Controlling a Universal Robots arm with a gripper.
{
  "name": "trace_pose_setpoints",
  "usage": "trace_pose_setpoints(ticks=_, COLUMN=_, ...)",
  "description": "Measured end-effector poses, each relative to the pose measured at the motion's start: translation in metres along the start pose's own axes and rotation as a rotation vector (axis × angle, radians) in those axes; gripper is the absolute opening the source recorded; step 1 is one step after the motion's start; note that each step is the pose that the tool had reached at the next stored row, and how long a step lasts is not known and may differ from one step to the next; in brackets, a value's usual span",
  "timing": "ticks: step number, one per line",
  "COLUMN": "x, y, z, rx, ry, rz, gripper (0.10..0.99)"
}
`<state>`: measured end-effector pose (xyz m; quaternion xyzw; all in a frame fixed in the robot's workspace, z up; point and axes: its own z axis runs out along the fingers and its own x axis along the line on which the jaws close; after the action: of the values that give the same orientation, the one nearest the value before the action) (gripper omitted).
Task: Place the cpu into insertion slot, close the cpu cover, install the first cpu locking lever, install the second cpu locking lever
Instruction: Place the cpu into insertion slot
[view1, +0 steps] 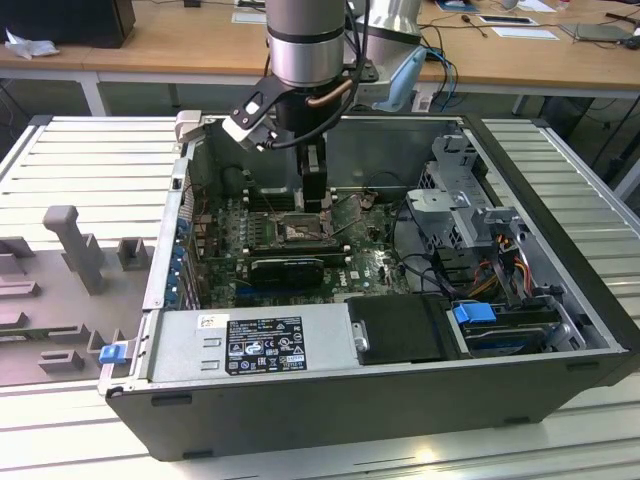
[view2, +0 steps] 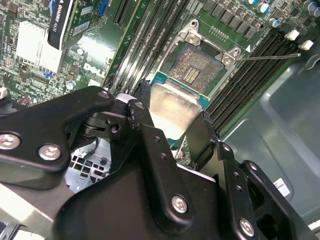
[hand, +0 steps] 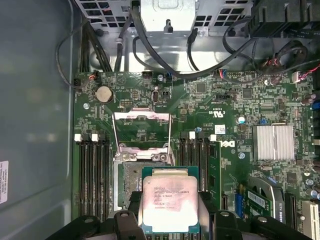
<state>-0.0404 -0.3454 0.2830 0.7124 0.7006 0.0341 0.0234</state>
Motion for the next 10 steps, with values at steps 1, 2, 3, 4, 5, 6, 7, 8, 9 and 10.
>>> trace_pose_setpoints(ticks=1, x=0.0000, y=0.0000, z=0.0002, rx=0.000, ry=0.0001, rz=0.000, gripper=0.529)
trace_pose_setpoints(ticks=2, x=0.0001, y=-0.0001, z=0.0011, rx=0.000, ry=0.0006, rz=0.000, gripper=0.529)
trace_pose_setpoints(ticks=3, x=0.0000, y=-0.0005, z=0.0039, rx=0.000, ry=0.0003, rz=0.000, gripper=0.529)
trace_pose_setpoints(ticks=4, x=-0.0002, y=-0.0007, z=0.0064, rx=-0.001, ry=0.0014, rz=0.000, gripper=0.529)
trace_pose_setpoints(ticks=5, x=-0.0003, y=-0.0009, z=0.0081, rx=-0.001, ry=0.0019, rz=0.000, gripper=0.529)
trace_pose_setpoints(ticks=6, x=-0.0003, y=-0.0011, z=0.0104, rx=-0.001, ry=0.0021, rz=0.000, gripper=0.529)
trace_pose_setpoints(ticks=7, x=-0.0004, y=-0.0015, z=0.0140, rx=-0.002, ry=0.0022, rz=0.000, gripper=0.529)
trace_pose_setpoints(ticks=8, x=-0.0003, y=-0.0017, z=0.0171, rx=-0.002, ry=0.0021, rz=0.000, gripper=0.529)
trace_pose_setpoints(ticks=9, x=-0.0004, y=-0.0021, z=0.0202, rx=-0.002, ry=0.0022, rz=0.000, gripper=0.529)
trace_pose_setpoints(ticks=10, x=-0.0004, y=-0.0023, z=0.0217, rx=-0.002, ry=0.0021, rz=0.000, gripper=0.529)
